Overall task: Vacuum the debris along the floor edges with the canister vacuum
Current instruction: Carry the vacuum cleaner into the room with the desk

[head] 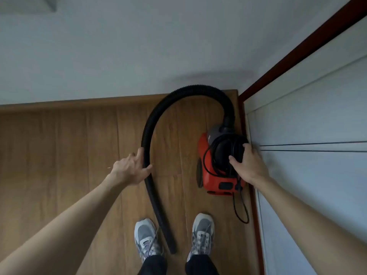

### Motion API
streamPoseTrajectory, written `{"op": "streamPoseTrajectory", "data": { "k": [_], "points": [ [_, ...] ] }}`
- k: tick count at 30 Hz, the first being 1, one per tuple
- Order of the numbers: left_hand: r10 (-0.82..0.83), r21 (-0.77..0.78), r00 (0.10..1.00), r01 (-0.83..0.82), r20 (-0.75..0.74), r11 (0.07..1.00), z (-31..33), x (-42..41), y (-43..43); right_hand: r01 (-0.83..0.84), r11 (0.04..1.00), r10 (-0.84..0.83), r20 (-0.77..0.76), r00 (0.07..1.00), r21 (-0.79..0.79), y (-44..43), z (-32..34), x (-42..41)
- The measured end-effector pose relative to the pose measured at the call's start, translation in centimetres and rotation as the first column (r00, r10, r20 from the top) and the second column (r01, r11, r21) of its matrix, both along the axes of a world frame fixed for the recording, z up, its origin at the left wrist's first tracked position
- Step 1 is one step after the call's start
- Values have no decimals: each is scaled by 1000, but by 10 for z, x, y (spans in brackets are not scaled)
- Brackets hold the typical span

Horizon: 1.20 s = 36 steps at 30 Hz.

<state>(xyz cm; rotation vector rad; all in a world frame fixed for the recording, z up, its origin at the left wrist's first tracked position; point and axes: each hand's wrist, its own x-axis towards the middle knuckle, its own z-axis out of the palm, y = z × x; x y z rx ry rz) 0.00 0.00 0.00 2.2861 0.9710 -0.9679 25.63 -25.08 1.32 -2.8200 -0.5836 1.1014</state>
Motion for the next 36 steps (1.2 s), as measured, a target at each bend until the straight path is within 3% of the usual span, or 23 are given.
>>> {"op": "streamPoseTrajectory", "data": {
  "k": [12, 20, 24, 30, 36],
  "points": [
    [108, 96, 994, -108, 3, 990, -92, -10, 2, 112, 956, -167, 188, 968, 271, 4, -60, -18],
    [316, 111, 946, -322, 65, 940, -136, 12, -4, 132, 913, -247, 262, 933, 387, 2, -94, -22],
    [450, 80, 882, -463, 136, 883, -151, 21, -2, 118, 876, -293, 323, 900, 467, 3, -106, -23],
    [577, -116, 743, -576, 339, 809, -158, 24, -9, 76, 862, -295, 373, 879, 502, 4, -111, -24],
    [794, -324, 546, -725, 267, 608, -155, 25, -23, 116, 839, -315, 301, 900, 532, 4, -107, -23]
  ]
}}
